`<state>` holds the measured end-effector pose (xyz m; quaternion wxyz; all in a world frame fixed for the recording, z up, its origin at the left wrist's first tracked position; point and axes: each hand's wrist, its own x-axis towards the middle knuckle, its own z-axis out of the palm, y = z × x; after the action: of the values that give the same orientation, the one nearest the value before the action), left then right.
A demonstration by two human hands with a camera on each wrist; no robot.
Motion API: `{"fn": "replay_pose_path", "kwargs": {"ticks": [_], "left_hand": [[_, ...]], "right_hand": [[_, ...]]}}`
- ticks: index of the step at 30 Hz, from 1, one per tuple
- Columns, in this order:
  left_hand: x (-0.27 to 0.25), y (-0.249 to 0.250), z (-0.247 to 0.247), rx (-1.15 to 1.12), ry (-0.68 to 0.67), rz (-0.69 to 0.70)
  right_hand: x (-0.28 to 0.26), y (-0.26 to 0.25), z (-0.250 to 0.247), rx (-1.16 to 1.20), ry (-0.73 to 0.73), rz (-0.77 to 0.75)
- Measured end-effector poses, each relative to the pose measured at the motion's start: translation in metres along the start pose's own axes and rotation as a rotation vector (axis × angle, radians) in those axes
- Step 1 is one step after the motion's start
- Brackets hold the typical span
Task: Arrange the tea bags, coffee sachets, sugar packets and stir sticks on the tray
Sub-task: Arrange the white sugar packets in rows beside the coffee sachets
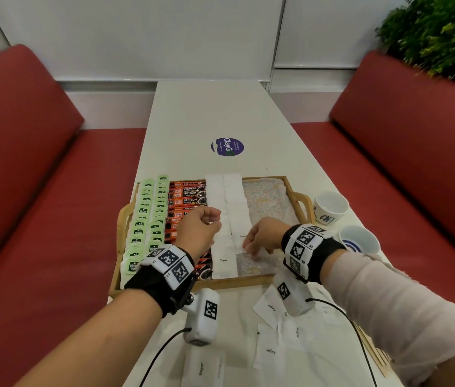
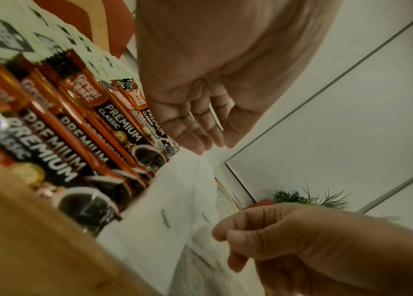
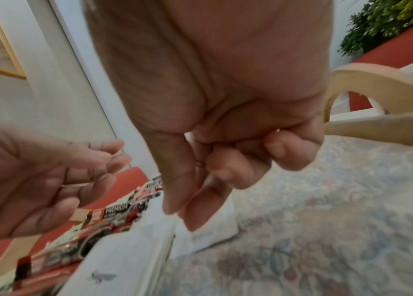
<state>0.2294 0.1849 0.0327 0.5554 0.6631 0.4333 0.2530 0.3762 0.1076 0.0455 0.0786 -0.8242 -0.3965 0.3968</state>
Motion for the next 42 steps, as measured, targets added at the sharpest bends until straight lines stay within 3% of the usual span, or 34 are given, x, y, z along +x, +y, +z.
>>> {"fn": "replay_pose_path", "kwargs": {"ticks": [10, 16, 21, 29, 42], "left_hand": [[-0.046, 0.009, 0.037, 0.050, -0.158, -0.017], [-0.075, 0.008, 0.068, 0.103, -0.279, -0.055], [-0.093, 0.005, 0.093, 0.144, -0.399, -0.183], [-0.103, 0.002, 0.129, 0.253, -0.466, -0.305], [-0.089, -0.001, 0.152, 0.312, -0.440, -0.405]], "right_hand": [[-0.065, 0.055, -0.017, 0.173, 0.246, 0.017], [-0.096, 0.105, -0.007, 0.060, 0.335, 0.085], [-0.113, 0.135, 0.015, -0.055, 0.340, 0.138], [-0.124, 0.149, 0.047, -0.244, 0.249, 0.138], [-0.120, 0.157, 0.050, -0.052, 0.271, 0.070]]}}
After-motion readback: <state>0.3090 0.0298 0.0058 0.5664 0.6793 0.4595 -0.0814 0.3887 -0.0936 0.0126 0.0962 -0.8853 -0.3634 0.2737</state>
